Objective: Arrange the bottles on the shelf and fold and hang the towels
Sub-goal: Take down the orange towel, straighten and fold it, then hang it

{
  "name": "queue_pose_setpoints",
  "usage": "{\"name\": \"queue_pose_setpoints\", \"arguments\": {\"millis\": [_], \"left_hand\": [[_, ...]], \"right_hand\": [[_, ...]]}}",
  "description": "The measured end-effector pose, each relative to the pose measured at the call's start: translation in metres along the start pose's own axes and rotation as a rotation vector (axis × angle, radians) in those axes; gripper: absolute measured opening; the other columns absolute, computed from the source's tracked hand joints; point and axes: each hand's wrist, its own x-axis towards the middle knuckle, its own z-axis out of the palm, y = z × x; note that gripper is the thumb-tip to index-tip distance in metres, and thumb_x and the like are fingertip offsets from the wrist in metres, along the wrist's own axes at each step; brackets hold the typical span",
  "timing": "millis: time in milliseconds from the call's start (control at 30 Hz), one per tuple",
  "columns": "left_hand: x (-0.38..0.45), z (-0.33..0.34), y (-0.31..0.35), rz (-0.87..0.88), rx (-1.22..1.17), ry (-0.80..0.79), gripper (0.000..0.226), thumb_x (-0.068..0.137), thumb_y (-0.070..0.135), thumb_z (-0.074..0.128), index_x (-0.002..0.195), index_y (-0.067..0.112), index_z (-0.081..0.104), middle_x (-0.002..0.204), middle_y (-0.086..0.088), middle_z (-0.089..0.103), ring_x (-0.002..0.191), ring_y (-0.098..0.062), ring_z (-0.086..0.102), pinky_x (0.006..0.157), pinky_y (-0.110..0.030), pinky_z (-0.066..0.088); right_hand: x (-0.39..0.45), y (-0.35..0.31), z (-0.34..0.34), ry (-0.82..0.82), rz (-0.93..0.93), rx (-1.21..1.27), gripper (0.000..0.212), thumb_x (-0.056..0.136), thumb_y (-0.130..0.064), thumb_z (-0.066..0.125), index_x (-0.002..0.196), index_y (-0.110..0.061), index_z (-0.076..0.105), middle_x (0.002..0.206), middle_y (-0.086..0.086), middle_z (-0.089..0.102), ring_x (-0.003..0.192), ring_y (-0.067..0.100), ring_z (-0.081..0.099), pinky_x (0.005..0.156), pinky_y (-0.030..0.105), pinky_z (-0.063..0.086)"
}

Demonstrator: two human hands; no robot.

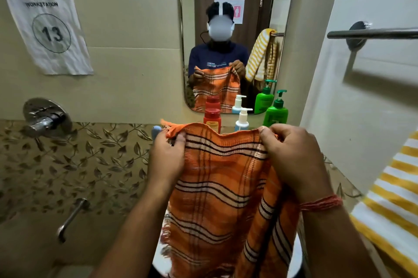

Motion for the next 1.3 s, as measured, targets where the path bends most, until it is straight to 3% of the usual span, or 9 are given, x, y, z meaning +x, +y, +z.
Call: {"name": "queue_pose_setpoints", "arguments": {"millis": [167,333,467,667,767,900,1067,1200,1300], "left_hand": [[-0.006,0.003,0.004,0.049,-0.076,-0.029,0.023,0.099,0.010,0.056,0.117,0.024,0.054,0.105,0.001,0.063,0.087,-0.007,0.063,0.059,-0.010,0.048],[-0.008,0.000,0.005,0.170,0.006,-0.143,0.020,0.101,0.018,0.057,0.120,0.026,0.056,0.092,0.004,0.064,0.068,0.003,0.063,0.053,-0.012,0.049],[-0.009,-0.002,0.004,0.315,0.227,-0.369,0.011,0.094,0.027,0.066,0.106,0.027,0.067,0.081,0.004,0.065,0.068,-0.004,0.062,0.053,-0.011,0.044],[-0.010,-0.019,0.012,0.381,0.476,-0.726,0.010,0.080,0.044,0.070,0.082,0.044,0.060,0.077,0.017,0.059,0.074,0.006,0.057,0.060,-0.010,0.044],[-0.008,-0.017,0.014,0.435,0.538,-0.649,0.017,0.089,0.044,0.065,0.074,0.042,0.056,0.087,0.015,0.056,0.081,-0.001,0.055,0.066,-0.017,0.044],[-0.008,-0.013,0.017,0.365,0.254,-0.361,0.022,0.102,0.031,0.052,0.085,0.020,0.062,0.082,0.004,0.064,0.075,-0.004,0.060,0.059,-0.017,0.040],[-0.008,-0.017,0.025,0.366,0.200,-0.136,0.025,0.106,0.023,0.045,0.090,0.012,0.061,0.076,-0.002,0.066,0.073,-0.008,0.060,0.052,-0.018,0.041],[-0.005,-0.022,0.023,0.360,0.259,-0.083,0.030,0.103,0.025,0.049,0.081,0.011,0.062,0.074,-0.007,0.065,0.068,-0.016,0.058,0.057,-0.032,0.043],[-0.010,-0.019,0.032,0.330,0.284,-0.148,0.029,0.103,0.030,0.051,0.078,0.016,0.060,0.073,-0.003,0.064,0.067,-0.010,0.057,0.048,-0.022,0.036]], "right_hand": [[-0.002,-0.006,0.003,0.001,-0.033,0.029,0.034,0.096,-0.040,0.056,0.066,-0.025,0.064,0.060,-0.010,0.063,0.058,0.000,0.058,0.045,0.011,0.035],[0.000,-0.008,0.001,-0.009,-0.073,0.038,0.026,0.096,-0.037,0.057,0.074,-0.027,0.067,0.063,-0.013,0.063,0.064,-0.006,0.059,0.051,0.006,0.040],[0.001,-0.008,-0.002,0.008,-0.081,0.030,0.029,0.096,-0.037,0.058,0.070,-0.026,0.064,0.061,-0.012,0.061,0.069,-0.010,0.058,0.051,0.007,0.040],[0.011,0.002,-0.016,-0.006,-0.021,-0.044,0.025,0.096,-0.039,0.056,0.077,-0.026,0.064,0.067,-0.013,0.061,0.065,0.001,0.057,0.049,0.015,0.034],[0.013,0.005,-0.018,-0.045,-0.008,-0.057,0.025,0.097,-0.039,0.055,0.079,-0.024,0.065,0.070,-0.011,0.062,0.065,0.000,0.055,0.051,0.018,0.034],[0.013,0.007,-0.012,-0.118,-0.048,-0.062,0.035,0.096,-0.045,0.054,0.076,-0.019,0.067,0.069,-0.004,0.065,0.066,0.007,0.059,0.053,0.024,0.038],[0.014,0.012,-0.013,-0.160,-0.034,-0.021,0.033,0.097,-0.047,0.051,0.084,-0.024,0.070,0.073,-0.008,0.067,0.071,0.008,0.062,0.056,0.025,0.042],[0.016,0.014,-0.018,-0.104,-0.038,-0.019,0.029,0.098,-0.045,0.051,0.087,-0.025,0.070,0.079,-0.008,0.068,0.076,0.009,0.062,0.057,0.024,0.039],[0.015,0.006,-0.014,-0.120,-0.059,-0.006,0.023,0.097,-0.044,0.052,0.097,-0.026,0.065,0.082,-0.011,0.065,0.074,-0.001,0.058,0.053,0.021,0.040]]}}
